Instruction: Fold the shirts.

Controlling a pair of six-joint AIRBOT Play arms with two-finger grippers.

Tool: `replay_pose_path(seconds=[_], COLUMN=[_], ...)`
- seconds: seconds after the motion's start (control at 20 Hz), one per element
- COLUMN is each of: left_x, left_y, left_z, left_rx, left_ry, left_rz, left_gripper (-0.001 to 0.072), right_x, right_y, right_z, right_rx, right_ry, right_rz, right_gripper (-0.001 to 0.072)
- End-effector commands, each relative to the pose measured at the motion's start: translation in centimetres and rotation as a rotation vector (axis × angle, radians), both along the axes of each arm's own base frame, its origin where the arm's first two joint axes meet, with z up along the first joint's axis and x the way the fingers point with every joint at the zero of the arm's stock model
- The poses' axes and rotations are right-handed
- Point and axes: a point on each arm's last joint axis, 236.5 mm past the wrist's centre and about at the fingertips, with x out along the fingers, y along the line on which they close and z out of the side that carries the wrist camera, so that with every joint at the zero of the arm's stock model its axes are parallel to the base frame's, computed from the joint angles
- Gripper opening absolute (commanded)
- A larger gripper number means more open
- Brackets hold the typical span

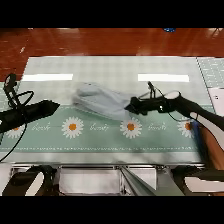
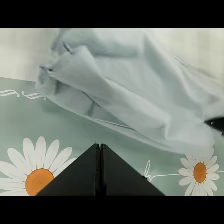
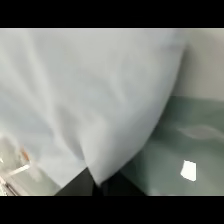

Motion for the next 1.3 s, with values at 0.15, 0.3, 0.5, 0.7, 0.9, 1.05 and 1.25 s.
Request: replay_pose_path(seconds=[0.15,0.3,0.5,0.7,0.9,1.05,1.25], left_x=[0.0,0.0,0.0,0.0,0.1,0.3,0.4], left_y=[0.0,0.0,0.0,-0.1,-0.8,-0.7,-0.7], left_z=[0.0,0.0,0.0,0.1,0.6,0.8,0.8], left_rx=[0.0,0.0,-0.001,-0.008,-0.056,-0.057,-0.056], left_ry=[0.001,0.002,0.002,0.001,-0.004,-0.014,-0.018], left_rz=[0.001,0.0,-0.001,0.0,0.003,0.008,0.01], left_gripper=[0.0017,0.0017,0.0017,0.0017,0.0017,0.0017,0.0017], right_x=[9.3,12.5,12.4,10.5,4.9,-0.5,-9.5], right_y=[-1.4,-6.1,-13.7,-24.3,-33.4,-39.1,-44.7], right_z=[13.5,21.9,27.5,31.0,31.8,32.2,31.4], right_rx=[-0.239,-0.293,-0.311,-0.348,-0.464,-0.585,-0.723], right_ry=[-0.352,-0.465,-0.453,-0.412,-0.286,-0.186,0.017], right_rz=[0.125,0.046,-0.068,-0.315,-0.51,-0.662,-0.783], right_gripper=[0.0028,0.0028,0.0028,0.0028,0.0027,0.0027,0.0027])
